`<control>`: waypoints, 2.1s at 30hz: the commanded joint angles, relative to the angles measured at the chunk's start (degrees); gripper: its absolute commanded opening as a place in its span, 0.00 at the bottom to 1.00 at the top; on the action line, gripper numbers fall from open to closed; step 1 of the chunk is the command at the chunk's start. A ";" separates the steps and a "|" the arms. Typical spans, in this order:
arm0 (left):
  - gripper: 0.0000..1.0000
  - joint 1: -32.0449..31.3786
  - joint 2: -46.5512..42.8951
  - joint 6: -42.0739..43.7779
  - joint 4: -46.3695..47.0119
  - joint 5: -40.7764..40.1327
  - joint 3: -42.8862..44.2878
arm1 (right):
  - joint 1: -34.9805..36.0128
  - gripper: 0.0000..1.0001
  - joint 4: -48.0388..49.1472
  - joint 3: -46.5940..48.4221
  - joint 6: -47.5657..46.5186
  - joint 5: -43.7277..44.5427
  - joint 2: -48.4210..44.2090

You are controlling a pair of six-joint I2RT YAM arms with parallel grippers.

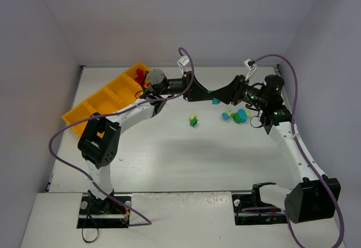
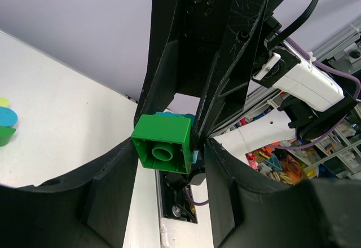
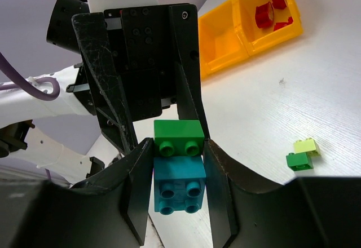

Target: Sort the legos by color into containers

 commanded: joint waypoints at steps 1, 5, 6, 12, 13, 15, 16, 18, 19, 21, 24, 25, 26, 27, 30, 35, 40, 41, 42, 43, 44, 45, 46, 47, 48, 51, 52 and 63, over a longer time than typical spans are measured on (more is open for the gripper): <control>0.44 -0.89 -2.08 1.10 2.77 2.13 2.89 | 0.05 0.00 5.50 0.37 0.20 -0.48 -1.76; 0.41 -0.98 -2.16 1.10 2.25 2.22 2.90 | 0.05 0.00 5.50 0.55 0.03 -0.30 -1.85; 0.39 -0.98 -2.08 1.10 2.16 2.22 2.90 | 0.05 0.00 5.51 0.46 0.11 -0.30 -1.76; 0.31 -1.15 -1.90 0.66 2.33 2.31 2.72 | 0.05 0.00 5.50 0.46 -0.06 -0.13 -1.94; 0.31 -1.07 -1.99 0.66 2.33 2.22 2.72 | -0.04 0.00 5.51 0.46 0.03 -0.13 -1.85; 0.27 -1.07 -1.90 0.66 2.33 2.22 2.81 | -0.04 0.00 5.51 0.37 -0.06 -0.13 -1.94; 0.25 -1.07 -1.82 0.57 2.42 2.22 2.89 | 0.05 0.00 5.42 0.29 0.03 -0.22 -1.94; 0.19 -1.07 -1.81 0.40 2.68 2.13 2.98 | -0.04 0.00 5.42 0.11 0.03 -0.22 -1.94; 0.17 -1.07 -1.73 0.31 2.86 2.05 3.07 | 0.05 0.00 5.42 0.11 -0.06 -0.22 -1.94; 0.12 -1.07 -1.81 -0.22 3.47 1.87 3.16 | 0.05 0.00 5.51 -0.07 0.03 -0.39 -1.94; 0.07 -1.07 -1.55 -1.45 5.58 1.61 3.33 | -0.04 0.01 5.42 -0.24 -0.24 -0.48 -2.11; 0.04 -1.15 -1.29 -1.63 6.02 1.61 3.42 | -0.04 0.07 5.42 -0.42 -0.24 -0.48 -2.20; 0.04 -1.07 -1.29 -1.89 6.20 1.52 3.42 | 0.05 0.10 5.42 -0.51 -0.24 -0.57 -2.20; 0.03 -1.07 -1.29 -1.98 6.29 1.52 3.42 | 0.05 0.13 5.50 -0.51 -0.32 -0.48 -2.20; 0.00 -1.07 -1.29 -2.07 6.64 1.61 3.16 | -0.04 0.33 5.42 -0.42 -0.41 -0.39 -2.29; 0.00 -1.07 -1.55 -2.42 7.17 1.87 2.90 | -0.04 0.47 5.33 -0.59 -0.59 0.22 -2.29; 0.00 -0.98 -1.73 -2.86 7.61 2.05 2.81 | 0.05 0.56 5.16 -0.59 -1.11 0.93 -2.47; 0.00 -0.98 -1.64 -2.86 7.69 2.13 2.72 | 0.05 0.58 5.07 -0.68 -1.20 1.19 -2.47; 0.00 -1.07 -1.64 -2.86 7.61 2.13 2.63 | 0.05 0.61 4.89 -0.60 -1.29 1.28 -2.55; 0.00 -0.98 -1.64 -2.86 7.69 2.13 2.63 | 0.05 0.62 4.89 -0.51 -1.38 1.80 -2.64; 0.00 -0.89 -1.64 -2.86 7.69 2.05 2.37 | 0.05 0.63 4.80 -0.42 -1.29 1.89 -2.73; 0.00 -0.89 -1.73 -2.68 7.69 2.05 2.19 | -0.04 0.63 4.72 -0.33 -1.38 2.15 -2.82; 0.00 -0.89 -1.73 -2.33 7.43 2.05 2.11 | -0.13 0.63 4.37 -0.16 -1.55 2.68 -2.91; 0.00 -0.80 -1.73 -1.90 7.08 1.79 1.93 | -0.13 0.64 4.10 0.11 -1.73 2.94 -2.91; 0.00 -0.63 -1.81 -1.19 6.47 1.70 1.58 | -0.21 0.63 3.84 0.80 -1.82 3.12 -2.91; 0.00 -0.36 -2.60 2.76 1.99 0.82 0.79 | -0.39 0.64 2.61 2.56 -2.52 3.30 -2.91; 0.00 -0.10 -2.95 5.81 -1.41 0.56 0.44 | -0.39 0.64 1.74 2.92 -3.13 3.30 -2.91; 0.00 2.27 -7.35 19.12 -21.05 -1.74 1.66 | -0.48 0.64 -0.91 2.57 -5.95 3.12 -4.40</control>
